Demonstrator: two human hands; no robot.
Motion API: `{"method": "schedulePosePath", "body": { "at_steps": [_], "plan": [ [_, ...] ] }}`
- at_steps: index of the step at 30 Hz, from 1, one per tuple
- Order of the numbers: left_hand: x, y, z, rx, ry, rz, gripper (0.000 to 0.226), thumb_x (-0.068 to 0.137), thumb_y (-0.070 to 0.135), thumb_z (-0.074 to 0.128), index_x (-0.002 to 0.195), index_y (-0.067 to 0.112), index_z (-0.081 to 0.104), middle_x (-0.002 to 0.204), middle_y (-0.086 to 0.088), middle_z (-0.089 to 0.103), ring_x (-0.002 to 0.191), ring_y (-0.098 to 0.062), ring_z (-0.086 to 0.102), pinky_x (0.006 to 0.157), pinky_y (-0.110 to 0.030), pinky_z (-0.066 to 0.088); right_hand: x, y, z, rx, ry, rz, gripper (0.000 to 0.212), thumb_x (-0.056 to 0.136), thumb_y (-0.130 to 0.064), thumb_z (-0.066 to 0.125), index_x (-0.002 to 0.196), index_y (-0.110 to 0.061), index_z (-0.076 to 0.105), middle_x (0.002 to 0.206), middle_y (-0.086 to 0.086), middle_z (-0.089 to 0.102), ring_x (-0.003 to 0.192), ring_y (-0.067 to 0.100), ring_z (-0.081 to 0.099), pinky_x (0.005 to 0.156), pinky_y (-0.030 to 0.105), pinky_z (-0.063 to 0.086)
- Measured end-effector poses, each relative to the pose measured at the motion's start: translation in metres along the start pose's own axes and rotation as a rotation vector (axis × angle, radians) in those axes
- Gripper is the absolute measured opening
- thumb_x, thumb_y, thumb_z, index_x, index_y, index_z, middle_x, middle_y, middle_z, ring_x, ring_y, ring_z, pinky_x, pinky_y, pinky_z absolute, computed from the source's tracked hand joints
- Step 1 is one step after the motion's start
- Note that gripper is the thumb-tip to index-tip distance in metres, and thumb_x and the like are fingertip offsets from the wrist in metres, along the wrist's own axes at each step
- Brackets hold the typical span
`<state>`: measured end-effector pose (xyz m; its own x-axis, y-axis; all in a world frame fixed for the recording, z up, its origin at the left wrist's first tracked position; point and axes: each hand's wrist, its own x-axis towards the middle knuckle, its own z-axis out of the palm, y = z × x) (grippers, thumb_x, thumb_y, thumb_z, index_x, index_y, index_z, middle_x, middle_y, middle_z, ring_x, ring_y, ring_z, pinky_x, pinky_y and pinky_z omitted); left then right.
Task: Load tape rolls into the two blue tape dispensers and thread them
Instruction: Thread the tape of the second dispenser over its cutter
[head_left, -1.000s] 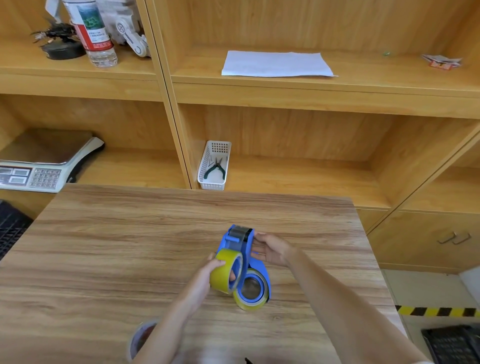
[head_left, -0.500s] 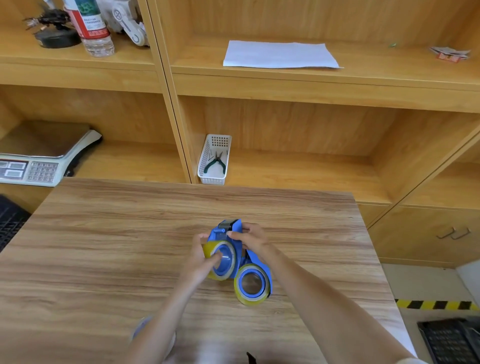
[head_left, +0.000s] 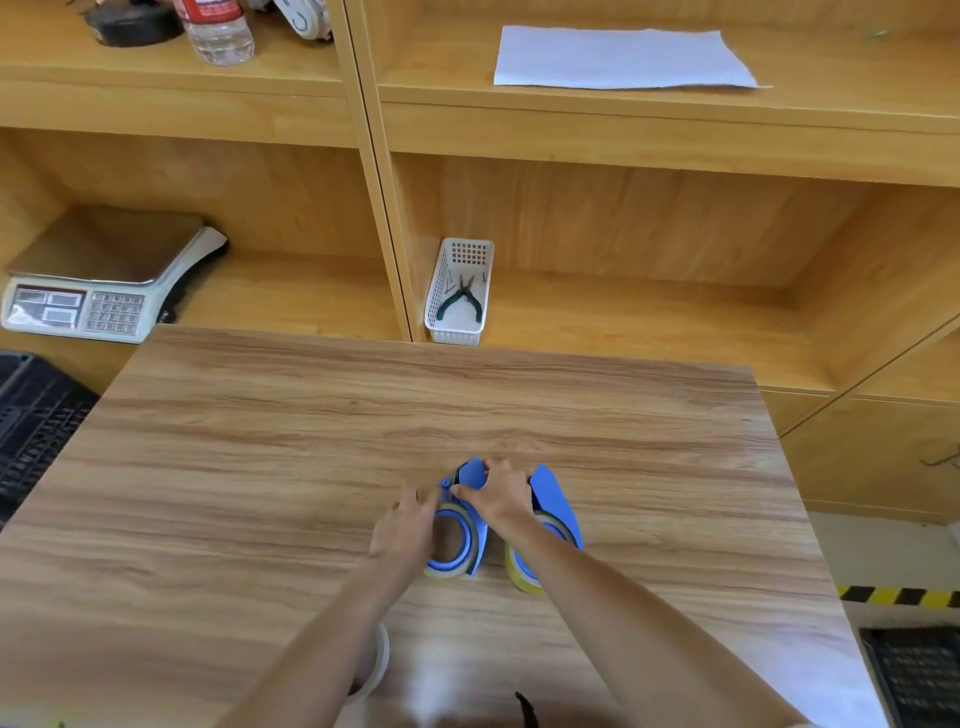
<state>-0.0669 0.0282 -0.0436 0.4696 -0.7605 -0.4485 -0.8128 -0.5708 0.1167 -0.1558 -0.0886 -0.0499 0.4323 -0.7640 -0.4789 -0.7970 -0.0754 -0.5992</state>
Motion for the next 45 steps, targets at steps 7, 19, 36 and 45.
{"method": "schedulePosePath", "body": {
  "at_steps": [7,19,36,45],
  "plan": [
    [0.012,-0.014,0.015,0.083,-0.069,-0.014,0.056,0.096,0.003,0.047,0.146,0.017,0.028,0.142,-0.01,0.035,0.126,-0.03,0.048,0.097,-0.039,0.048,0.003,0.002,0.006,0.074,-0.261,0.063,0.07,0.081,-0.034,0.074,0.141,-0.012,0.045,0.137,0.005,0.057,0.125,0.022,0.054,0.102,0.035,0.047],
    [0.013,-0.014,-0.011,0.061,-0.052,-0.006,0.04,0.102,0.032,0.047,0.138,0.019,0.037,0.137,-0.007,0.045,0.123,-0.029,0.05,0.086,-0.041,0.049,0.002,0.011,-0.015,-0.085,-0.231,-0.095,0.049,0.095,-0.019,0.048,0.143,-0.017,0.04,0.14,0.009,0.053,0.121,0.028,0.055,0.099,0.039,0.049],
    [-0.028,0.054,-0.003,0.11,0.211,0.346,0.055,0.099,0.016,0.043,0.15,0.021,0.026,0.126,-0.005,0.059,0.118,-0.027,0.054,0.086,-0.042,0.048,-0.034,0.097,-0.048,-0.579,-0.102,-0.171,0.077,0.085,0.012,0.052,0.147,-0.028,0.031,0.162,-0.004,-0.019,0.126,0.037,0.044,0.081,0.032,0.051],
    [-0.008,0.062,-0.008,-0.868,0.043,-0.035,0.032,0.104,0.025,0.045,0.134,0.016,0.053,0.128,0.001,0.061,0.118,-0.016,0.055,0.093,-0.024,0.036,-0.035,0.088,-0.074,-0.27,0.062,-0.367,0.079,0.083,0.001,0.059,0.147,-0.036,0.029,0.16,-0.014,-0.006,0.112,0.031,0.057,0.069,0.033,0.051]
  ]
}}
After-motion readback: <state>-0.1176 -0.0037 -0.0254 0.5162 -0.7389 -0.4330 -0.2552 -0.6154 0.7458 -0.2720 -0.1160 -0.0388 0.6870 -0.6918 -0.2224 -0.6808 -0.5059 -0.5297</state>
